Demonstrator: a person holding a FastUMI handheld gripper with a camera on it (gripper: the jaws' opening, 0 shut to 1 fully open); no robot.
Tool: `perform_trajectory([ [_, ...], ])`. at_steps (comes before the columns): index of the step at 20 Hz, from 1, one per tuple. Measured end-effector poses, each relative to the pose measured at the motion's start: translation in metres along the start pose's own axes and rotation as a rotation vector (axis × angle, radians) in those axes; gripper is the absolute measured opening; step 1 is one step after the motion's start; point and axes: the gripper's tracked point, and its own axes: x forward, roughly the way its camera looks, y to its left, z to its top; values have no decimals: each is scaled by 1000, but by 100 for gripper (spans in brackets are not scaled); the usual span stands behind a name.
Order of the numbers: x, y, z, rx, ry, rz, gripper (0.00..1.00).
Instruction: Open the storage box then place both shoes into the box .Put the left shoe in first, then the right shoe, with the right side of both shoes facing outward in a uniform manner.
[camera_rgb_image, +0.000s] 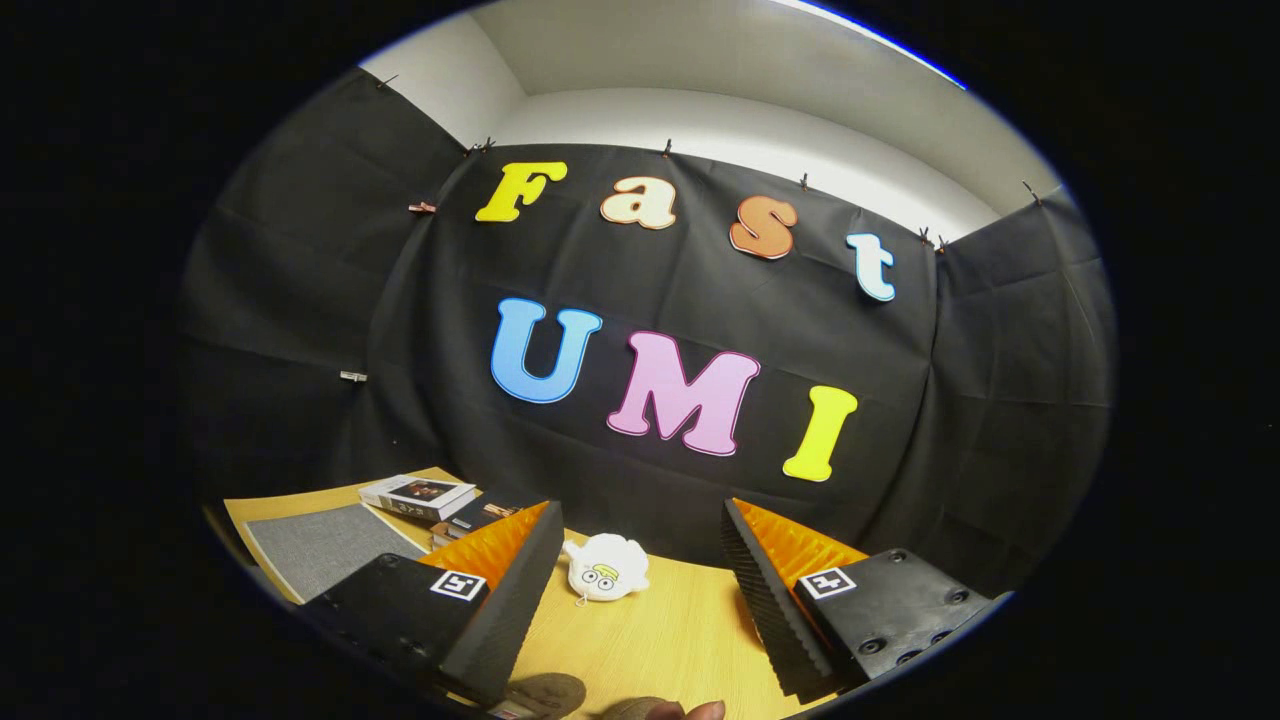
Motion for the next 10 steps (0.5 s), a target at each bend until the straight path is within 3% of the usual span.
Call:
perform_trajectory([
  [6,0,8,-7,8,15,31,97],
  [8,0,27,-14,53,31,113,97],
  [10,-2,62,-28,143,81,261,97],
])
